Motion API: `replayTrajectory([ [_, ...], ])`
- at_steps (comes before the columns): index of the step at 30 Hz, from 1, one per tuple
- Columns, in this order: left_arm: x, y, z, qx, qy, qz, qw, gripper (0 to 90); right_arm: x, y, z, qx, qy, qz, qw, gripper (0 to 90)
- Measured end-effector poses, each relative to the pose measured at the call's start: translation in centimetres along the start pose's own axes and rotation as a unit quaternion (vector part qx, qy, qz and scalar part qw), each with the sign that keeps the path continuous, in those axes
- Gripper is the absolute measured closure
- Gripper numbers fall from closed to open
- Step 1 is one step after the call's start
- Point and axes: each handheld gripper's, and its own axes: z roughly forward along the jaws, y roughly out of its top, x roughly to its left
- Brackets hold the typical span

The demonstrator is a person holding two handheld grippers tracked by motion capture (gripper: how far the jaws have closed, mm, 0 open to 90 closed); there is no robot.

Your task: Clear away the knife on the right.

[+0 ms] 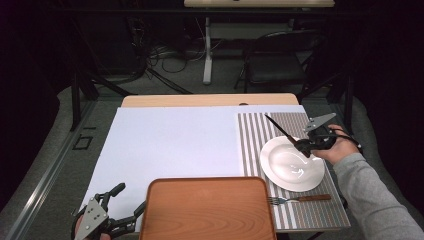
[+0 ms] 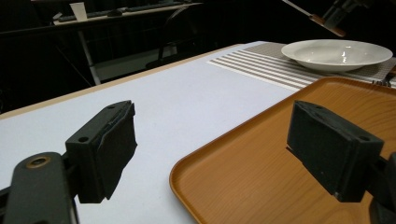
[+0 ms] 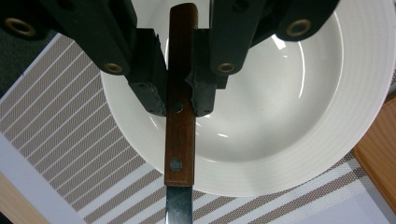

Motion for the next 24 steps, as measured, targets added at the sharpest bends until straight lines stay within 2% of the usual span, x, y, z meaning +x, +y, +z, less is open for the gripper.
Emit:
replayTrajectory([
  [5, 0.0, 0.1, 0.0, 0.000, -0.003, 0.004, 1.0000, 15.2, 1.0, -1.3, -0.7, -0.018, 0.005, 0.047, 0.9987, 76.7],
  [9, -0.1, 0.1, 0.1, 0.000, -0.003, 0.003, 1.0000, 15.2, 2.1, -2.0, -1.2, -0.032, 0.011, 0.068, 0.9971, 76.7],
  [16, -0.1, 0.1, 0.1, 0.001, -0.004, 0.003, 1.0000, 15.2, 4.1, -2.6, -1.6, -0.047, 0.011, 0.090, 0.9948, 76.7],
  [24, 0.0, 0.1, 0.2, -0.001, -0.005, 0.004, 1.0000, 15.2, 5.9, -3.1, -1.9, -0.044, 0.004, 0.117, 0.9922, 76.7],
])
